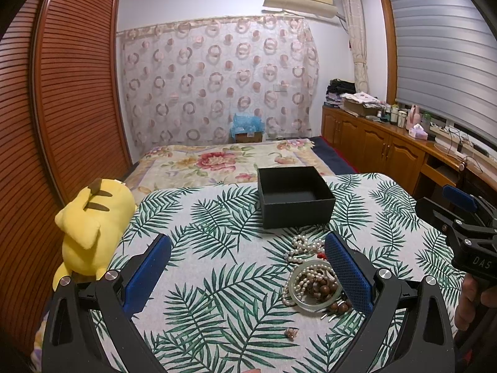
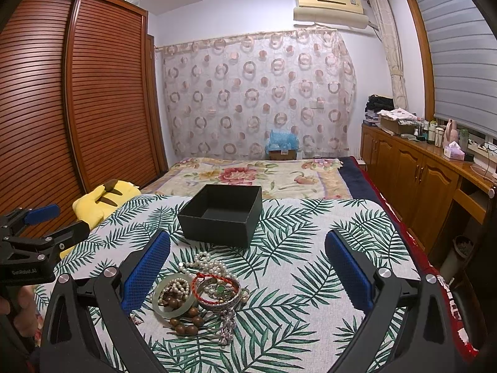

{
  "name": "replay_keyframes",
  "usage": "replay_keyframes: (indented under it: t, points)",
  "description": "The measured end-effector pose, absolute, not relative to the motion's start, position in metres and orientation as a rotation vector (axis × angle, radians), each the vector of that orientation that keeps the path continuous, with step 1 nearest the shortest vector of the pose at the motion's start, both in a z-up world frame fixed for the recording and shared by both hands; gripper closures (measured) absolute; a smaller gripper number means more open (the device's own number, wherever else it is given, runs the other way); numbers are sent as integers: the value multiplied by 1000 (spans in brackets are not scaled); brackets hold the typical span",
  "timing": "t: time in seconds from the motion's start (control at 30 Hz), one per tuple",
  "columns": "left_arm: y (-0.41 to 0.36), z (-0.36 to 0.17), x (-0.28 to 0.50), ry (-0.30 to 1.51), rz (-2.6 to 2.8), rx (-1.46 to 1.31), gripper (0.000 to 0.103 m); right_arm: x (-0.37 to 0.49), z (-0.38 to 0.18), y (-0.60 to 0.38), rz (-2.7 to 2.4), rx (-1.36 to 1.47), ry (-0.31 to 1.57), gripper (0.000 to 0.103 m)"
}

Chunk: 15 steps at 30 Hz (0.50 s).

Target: Organize jewelry

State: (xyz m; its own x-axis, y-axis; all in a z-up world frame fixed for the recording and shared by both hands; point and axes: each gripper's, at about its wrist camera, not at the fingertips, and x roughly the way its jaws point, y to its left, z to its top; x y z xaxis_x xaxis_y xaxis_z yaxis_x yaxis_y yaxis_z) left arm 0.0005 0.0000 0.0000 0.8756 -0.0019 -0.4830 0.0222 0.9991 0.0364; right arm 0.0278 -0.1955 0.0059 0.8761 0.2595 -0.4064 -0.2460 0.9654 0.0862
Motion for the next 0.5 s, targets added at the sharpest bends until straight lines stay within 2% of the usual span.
replay_keyframes:
  t: [0.5]
  points:
    - [-7, -2, 1, 509, -16, 41, 7, 28, 5, -195, 266, 31, 431, 3]
